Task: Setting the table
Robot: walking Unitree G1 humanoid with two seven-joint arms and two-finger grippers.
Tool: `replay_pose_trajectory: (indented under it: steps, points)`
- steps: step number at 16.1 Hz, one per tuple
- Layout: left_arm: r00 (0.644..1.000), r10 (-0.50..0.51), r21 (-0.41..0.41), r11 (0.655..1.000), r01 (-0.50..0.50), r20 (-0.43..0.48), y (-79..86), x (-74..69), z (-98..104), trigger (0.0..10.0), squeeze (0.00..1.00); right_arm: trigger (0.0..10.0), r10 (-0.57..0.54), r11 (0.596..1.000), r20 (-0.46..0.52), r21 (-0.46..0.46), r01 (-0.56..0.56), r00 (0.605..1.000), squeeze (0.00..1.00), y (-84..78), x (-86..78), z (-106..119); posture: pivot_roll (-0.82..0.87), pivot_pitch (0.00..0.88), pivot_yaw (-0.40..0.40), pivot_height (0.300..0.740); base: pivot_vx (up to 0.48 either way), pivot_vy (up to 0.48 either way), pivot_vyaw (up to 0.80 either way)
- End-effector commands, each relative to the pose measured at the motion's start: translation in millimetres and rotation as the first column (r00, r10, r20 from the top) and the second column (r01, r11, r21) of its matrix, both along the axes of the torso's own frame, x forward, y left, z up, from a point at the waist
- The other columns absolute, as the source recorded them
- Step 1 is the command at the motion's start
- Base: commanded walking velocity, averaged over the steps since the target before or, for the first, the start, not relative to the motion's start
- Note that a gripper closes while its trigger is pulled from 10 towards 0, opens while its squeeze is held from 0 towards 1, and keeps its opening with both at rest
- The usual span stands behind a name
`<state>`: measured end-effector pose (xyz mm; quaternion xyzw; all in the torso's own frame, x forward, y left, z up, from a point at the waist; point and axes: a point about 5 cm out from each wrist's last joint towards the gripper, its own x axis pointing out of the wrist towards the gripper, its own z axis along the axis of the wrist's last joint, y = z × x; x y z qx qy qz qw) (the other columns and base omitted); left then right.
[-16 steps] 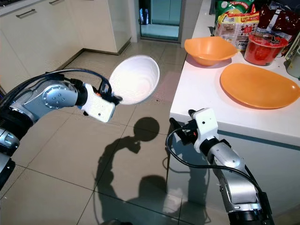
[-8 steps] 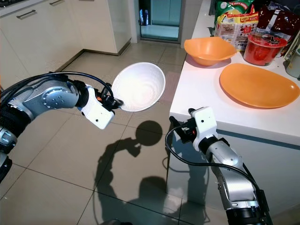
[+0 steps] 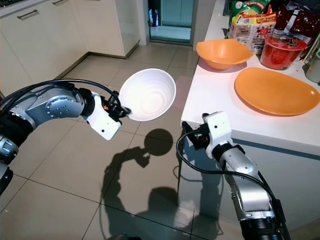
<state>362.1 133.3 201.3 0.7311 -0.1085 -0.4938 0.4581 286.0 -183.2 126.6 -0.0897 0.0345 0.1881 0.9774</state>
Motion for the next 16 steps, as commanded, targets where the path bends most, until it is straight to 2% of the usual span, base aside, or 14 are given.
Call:
replay_pose_trajectory:
  steps: [1, 5, 7, 16]
  points:
    - [0.999, 0.013, -0.044, 0.999, -0.011, 0.044, -0.6, 4.8, 13.5, 0.0, 0.0, 10.0, -0.006, 1.0, -0.005, 0.0, 0.006, 1.0, 0.0, -0.5, 1.3, -0.6, -0.02, 0.0, 0.077, 0.74, 0.0, 0.0, 0.0]
    - [0.999, 0.005, -0.042, 0.999, -0.003, 0.043, -2.5, 4.4, 9.6, 0.0, 0.0, 10.0, -0.008, 1.0, -0.012, -0.004, 0.008, 1.0, 0.0, -0.3, -0.1, -2.2, -0.02, 0.0, 0.079, 0.74, 0.0, 0.0, 0.0]
    - [0.999, 0.001, -0.045, 0.999, 0.001, 0.041, -3.6, 4.2, 9.1, 0.0, 0.0, 10.0, -0.025, 0.999, -0.042, -0.037, 0.024, 0.999, 0.0, -1.2, -0.6, -6.2, -0.02, 0.0, 0.078, 0.74, 0.0, 0.0, 0.0]
    - [0.999, 0.001, -0.072, 0.997, 0.002, 0.041, -7.2, 4.0, 8.5, 0.0, 0.0, 10.0, 0.008, 1.0, -0.056, -0.008, -0.008, 0.998, 0.0, 6.6, -0.8, -9.7, 0.02, 0.0, 0.073, 0.74, 0.0, 0.0, 0.0]
